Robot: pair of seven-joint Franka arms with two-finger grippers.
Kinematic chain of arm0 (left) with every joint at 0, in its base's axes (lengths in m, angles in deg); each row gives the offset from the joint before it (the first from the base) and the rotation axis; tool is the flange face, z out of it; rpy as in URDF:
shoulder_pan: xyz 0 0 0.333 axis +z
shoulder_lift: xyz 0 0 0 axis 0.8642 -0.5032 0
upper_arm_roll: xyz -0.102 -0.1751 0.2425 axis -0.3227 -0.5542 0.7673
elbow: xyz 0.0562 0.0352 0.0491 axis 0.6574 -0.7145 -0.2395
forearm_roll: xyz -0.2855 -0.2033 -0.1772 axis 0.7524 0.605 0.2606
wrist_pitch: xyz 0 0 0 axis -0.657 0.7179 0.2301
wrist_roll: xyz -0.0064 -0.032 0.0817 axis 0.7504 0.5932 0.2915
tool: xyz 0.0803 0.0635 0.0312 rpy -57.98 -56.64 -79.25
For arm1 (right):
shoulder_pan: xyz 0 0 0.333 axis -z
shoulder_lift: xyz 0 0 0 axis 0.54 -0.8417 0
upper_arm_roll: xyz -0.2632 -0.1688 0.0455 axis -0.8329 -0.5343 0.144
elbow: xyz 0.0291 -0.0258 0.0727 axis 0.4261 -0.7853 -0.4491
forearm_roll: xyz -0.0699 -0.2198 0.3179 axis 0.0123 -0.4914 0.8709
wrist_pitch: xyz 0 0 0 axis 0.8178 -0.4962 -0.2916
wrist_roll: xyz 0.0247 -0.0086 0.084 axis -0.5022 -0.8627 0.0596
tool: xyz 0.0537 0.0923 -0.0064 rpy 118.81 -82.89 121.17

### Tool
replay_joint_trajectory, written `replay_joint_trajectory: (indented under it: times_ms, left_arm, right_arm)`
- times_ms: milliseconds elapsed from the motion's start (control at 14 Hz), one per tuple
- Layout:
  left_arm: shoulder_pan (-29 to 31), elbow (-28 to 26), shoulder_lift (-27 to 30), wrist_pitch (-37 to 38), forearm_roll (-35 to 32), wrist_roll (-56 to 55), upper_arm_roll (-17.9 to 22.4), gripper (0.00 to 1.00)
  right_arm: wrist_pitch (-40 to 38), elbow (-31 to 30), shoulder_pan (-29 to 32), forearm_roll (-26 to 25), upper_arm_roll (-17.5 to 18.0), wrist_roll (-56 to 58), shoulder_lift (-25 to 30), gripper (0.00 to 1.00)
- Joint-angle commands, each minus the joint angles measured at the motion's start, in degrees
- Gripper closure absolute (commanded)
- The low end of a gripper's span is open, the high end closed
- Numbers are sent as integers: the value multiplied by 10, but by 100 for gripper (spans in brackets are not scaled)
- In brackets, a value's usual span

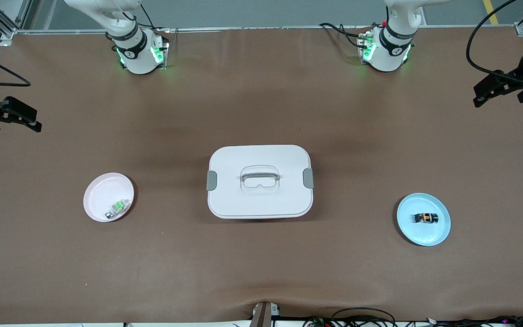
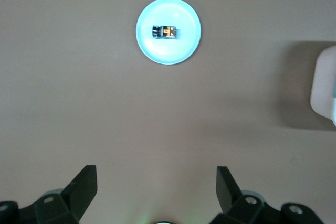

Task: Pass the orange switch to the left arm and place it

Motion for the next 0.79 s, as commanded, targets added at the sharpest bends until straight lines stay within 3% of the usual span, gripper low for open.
replay_joint_trajectory:
  times_ms: [0, 215, 717]
  left_arm:
    - [-37, -21, 21, -2, 12, 29, 30, 0]
    - [-58, -17, 20, -2, 15, 46, 59, 0]
    - [-59, 7, -1, 11, 15, 48, 60, 0]
  right_arm:
    - [5, -17, -10, 2, -9, -4, 17, 0]
    - [4, -17, -11, 2, -12, -4, 17, 0]
    - [5, -16, -26, 4, -32, -4, 17, 0]
